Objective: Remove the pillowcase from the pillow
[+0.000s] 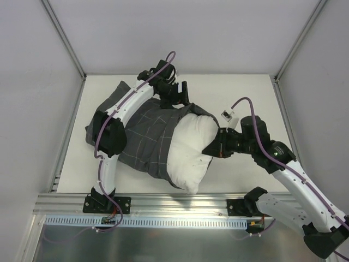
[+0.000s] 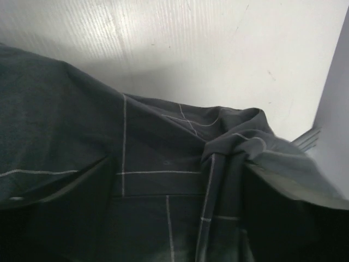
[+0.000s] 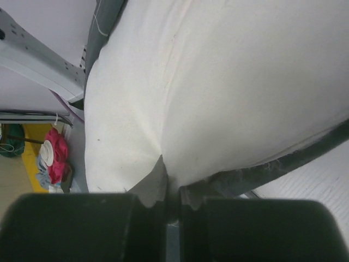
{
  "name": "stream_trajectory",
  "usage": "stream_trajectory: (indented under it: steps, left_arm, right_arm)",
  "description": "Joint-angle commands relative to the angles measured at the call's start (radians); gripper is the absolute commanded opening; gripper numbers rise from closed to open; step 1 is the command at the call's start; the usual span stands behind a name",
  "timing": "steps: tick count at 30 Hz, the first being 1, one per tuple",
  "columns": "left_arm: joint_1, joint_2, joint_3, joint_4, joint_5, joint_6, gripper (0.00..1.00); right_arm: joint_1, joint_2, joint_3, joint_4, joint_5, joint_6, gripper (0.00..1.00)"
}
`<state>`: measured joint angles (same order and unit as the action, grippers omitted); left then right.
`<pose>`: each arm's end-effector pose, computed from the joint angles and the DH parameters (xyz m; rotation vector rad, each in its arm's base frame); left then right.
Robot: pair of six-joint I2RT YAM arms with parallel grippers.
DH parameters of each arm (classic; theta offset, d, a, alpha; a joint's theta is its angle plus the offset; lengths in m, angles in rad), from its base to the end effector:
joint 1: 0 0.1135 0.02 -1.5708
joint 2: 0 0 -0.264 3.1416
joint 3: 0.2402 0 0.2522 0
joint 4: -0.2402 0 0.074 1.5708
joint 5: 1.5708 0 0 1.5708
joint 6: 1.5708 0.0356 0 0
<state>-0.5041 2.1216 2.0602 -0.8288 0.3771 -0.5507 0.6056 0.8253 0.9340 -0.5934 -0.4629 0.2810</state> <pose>0.4085 -0.2403 0.3001 0.1149 2.5996 -0.8907 0.1320 0.1107 0.3444 -0.6455 2.0606 1.0086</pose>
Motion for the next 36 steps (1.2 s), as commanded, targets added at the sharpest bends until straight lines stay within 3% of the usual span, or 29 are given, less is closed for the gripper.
stream_trajectory:
  steps: [1,6,9,12,15,21,29,36]
  left_arm:
    - [0.018,-0.21,-0.058,0.046,-0.043,0.115,0.98]
    - [-0.005,-0.423,-0.17,0.042,-0.036,0.123,0.99]
    - [-0.04,-0.614,-0.248,0.042,-0.147,0.127,0.99]
    - [-0.105,-0.731,-0.317,0.04,-0.286,0.141,0.9]
    - [-0.203,-0.793,-0.382,0.04,-0.369,0.149,0.88]
    - [-0.26,-0.838,-0.459,0.042,-0.498,0.084,0.98]
    - [-0.393,-0.72,-0.439,0.04,-0.468,0.095,0.99]
    - [-0.402,-0.621,-0.448,0.042,-0.636,0.052,0.99]
  right_arm:
    - [0.017,0.037,0.163,0.136,0.006,0.059,0.01]
    - [0.016,0.181,0.264,0.216,0.043,0.125,0.01]
    - [0.017,0.233,0.287,0.244,0.049,0.167,0.01]
    - [0.019,0.287,0.279,0.303,0.024,0.205,0.01]
    - [0.019,0.33,0.287,0.322,0.018,0.219,0.01]
    - [0.019,0.373,0.302,0.313,0.023,0.216,0.01]
    - [0.019,0.354,0.276,0.352,-0.011,0.253,0.01]
    - [0.019,0.281,0.256,0.369,-0.054,0.259,0.01]
